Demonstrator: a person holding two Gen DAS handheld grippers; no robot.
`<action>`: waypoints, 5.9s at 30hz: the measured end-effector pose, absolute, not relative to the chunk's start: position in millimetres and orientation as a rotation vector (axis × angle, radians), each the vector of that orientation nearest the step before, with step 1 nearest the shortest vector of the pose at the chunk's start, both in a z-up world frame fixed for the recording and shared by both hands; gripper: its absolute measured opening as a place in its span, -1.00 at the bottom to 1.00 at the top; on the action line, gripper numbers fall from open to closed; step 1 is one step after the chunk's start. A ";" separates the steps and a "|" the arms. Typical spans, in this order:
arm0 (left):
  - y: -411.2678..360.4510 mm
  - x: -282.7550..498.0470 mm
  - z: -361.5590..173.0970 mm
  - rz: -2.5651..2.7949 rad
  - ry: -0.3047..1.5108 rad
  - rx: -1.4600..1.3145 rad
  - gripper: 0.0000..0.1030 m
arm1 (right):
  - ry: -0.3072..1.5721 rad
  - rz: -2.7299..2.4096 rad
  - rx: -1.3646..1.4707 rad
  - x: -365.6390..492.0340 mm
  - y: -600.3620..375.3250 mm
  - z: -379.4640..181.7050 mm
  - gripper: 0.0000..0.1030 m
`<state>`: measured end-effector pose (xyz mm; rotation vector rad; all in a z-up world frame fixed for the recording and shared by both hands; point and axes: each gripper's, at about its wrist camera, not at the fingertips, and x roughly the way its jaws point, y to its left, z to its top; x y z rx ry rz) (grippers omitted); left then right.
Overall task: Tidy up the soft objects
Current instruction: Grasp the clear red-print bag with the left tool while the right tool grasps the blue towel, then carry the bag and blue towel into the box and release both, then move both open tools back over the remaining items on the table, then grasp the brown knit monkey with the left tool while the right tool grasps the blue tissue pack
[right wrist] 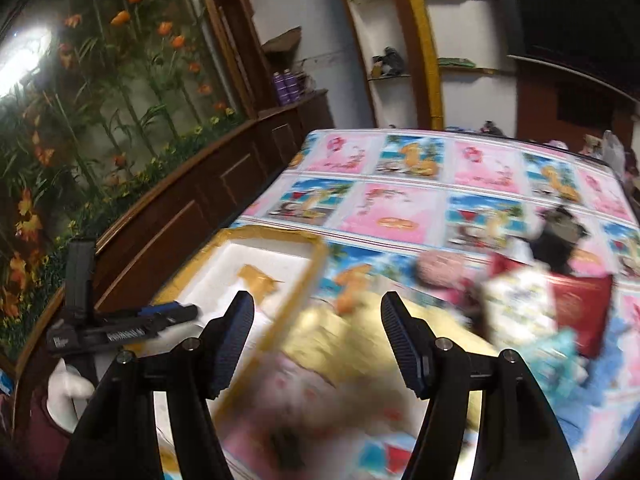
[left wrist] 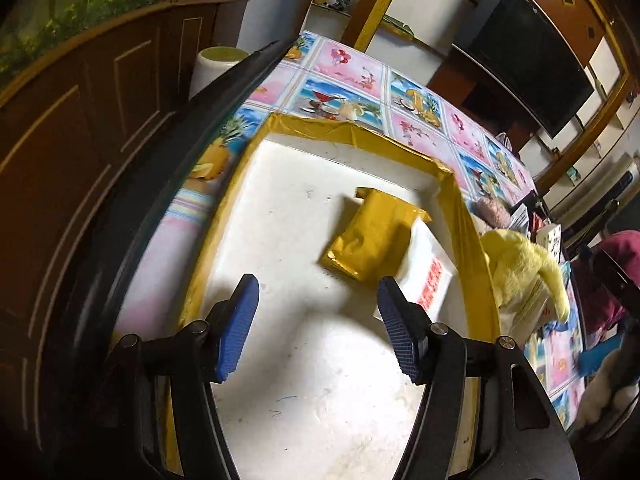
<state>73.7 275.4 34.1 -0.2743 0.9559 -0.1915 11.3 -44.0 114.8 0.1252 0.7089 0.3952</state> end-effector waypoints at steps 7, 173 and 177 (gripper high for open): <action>268.1 31.3 68.3 -0.245 0.867 -0.321 0.20 | 0.736 0.237 0.160 -27.6 -132.5 97.5 0.40; 165.2 -80.5 54.0 -0.495 0.910 -0.480 0.35 | 1.007 0.644 0.106 -66.0 -100.4 52.7 -0.81; 162.7 -78.7 54.8 -0.503 0.910 -0.486 0.35 | 0.999 0.576 0.033 -90.0 -107.2 51.6 -0.76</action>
